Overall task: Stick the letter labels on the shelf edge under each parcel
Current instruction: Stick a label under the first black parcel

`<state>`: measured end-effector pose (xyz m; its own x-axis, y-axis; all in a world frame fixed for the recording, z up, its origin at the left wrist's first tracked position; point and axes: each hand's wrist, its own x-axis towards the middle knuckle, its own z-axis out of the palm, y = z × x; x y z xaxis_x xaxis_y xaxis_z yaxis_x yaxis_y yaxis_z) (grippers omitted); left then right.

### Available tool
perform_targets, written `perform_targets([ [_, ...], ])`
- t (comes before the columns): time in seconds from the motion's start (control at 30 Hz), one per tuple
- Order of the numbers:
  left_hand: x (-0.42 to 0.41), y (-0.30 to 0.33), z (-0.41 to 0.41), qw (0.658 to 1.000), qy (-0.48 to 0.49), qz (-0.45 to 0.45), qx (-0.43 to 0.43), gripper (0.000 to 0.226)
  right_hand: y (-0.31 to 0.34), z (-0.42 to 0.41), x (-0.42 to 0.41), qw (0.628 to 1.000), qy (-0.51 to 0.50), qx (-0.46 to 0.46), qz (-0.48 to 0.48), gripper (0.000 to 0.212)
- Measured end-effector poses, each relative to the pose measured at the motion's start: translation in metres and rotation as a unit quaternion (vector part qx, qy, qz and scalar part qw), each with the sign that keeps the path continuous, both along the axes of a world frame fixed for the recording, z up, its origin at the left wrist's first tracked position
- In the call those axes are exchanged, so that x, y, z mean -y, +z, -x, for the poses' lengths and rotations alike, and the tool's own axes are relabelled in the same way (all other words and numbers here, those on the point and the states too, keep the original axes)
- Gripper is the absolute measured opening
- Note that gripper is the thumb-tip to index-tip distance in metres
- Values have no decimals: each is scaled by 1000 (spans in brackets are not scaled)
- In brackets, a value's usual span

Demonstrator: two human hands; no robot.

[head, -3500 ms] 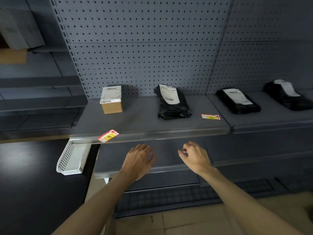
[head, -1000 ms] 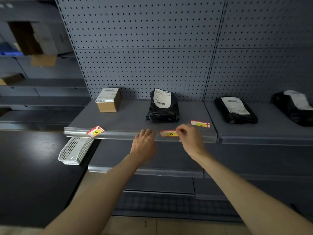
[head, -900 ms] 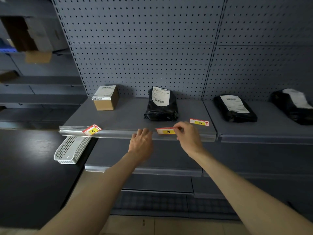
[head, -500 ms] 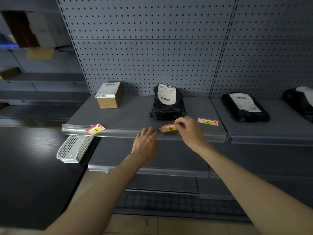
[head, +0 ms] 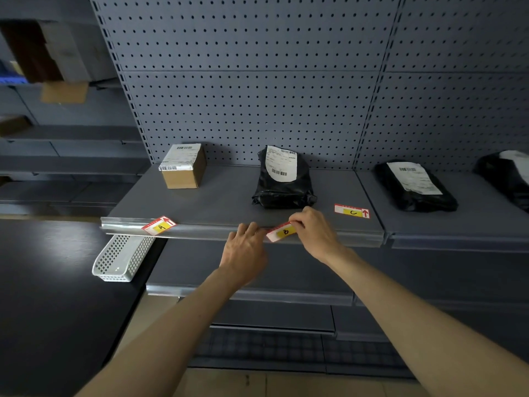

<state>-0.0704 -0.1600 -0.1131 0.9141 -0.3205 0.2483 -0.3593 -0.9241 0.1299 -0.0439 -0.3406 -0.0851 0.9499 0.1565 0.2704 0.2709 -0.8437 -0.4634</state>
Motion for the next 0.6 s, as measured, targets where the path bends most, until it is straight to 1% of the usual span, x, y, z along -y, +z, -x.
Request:
perform_targets([
  [0.1, 2, 10, -4, 1000, 0, 4, 3, 35, 8, 6, 15, 1000, -5, 6, -5, 27],
  [0.17, 7, 24, -9, 999, 2, 43, 12, 23, 15, 8, 33, 1000, -26, 10, -2, 29],
  [0.23, 17, 40, -15, 996, -2, 80, 26, 17, 21, 8, 58, 999, -50, 8, 15, 24],
  [0.33, 45, 61, -28, 994, -16, 102, 42, 15, 27, 5, 98, 996, -88, 0, 35, 20],
  [0.4, 68, 67, -38, 993, -36, 107, 38, 15, 27, 2, 122, 993, -105, -9, 45, 19],
  [0.53, 120, 64, -59, 989, -81, 125, -3, 13, 21, -11, 157, 990, -125, -34, 52, 18],
  [0.6, 146, 56, -71, 990, -86, 111, -21, 13, 17, -21, 169, 991, -118, -47, 47, 18],
])
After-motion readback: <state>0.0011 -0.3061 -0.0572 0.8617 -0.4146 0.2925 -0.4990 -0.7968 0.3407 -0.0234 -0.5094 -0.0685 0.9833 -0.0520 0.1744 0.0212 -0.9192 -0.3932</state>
